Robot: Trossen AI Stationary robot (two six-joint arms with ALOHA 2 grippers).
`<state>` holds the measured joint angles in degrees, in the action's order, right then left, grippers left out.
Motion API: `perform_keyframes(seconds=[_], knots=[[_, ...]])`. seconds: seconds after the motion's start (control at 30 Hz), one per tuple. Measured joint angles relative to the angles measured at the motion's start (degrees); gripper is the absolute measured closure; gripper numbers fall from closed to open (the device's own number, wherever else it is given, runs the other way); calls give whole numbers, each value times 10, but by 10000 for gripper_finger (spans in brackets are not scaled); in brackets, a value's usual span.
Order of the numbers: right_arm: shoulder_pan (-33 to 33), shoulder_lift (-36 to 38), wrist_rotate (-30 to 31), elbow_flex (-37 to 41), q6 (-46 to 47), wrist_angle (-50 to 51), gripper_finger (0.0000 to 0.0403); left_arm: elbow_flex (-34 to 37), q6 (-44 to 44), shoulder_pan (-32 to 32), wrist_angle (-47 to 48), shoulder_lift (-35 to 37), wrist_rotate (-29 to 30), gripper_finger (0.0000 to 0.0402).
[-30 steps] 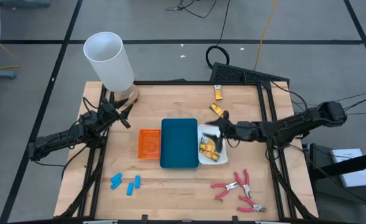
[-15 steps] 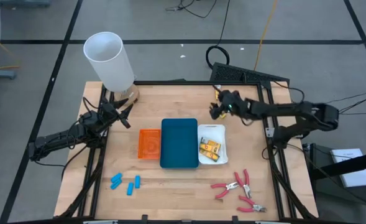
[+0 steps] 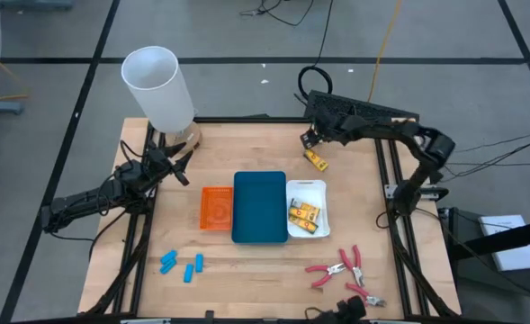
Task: Pick & Place School Supplies
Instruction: Put the yellow crayon box into the white bin
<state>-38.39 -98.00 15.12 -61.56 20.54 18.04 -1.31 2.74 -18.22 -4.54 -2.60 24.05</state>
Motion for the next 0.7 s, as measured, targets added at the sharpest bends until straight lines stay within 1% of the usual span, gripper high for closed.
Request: perform_keyframes(seconds=[0.17, 0.3, 0.5, 0.7], knots=[[-18, -44, -30, 0, 15, -9, 154, 0, 0, 0, 0, 0, 0, 220], [-18, -68, -33, 0, 15, -16, 154, 0, 0, 0, 0, 0, 0, 220], [-17, -71, -32, -1, 1, -15, 157, 0, 0, 0, 0, 0, 0, 220], [-17, -71, -32, -1, -23, -8, 171, 0, 0, 0, 0, 0, 0, 220]])
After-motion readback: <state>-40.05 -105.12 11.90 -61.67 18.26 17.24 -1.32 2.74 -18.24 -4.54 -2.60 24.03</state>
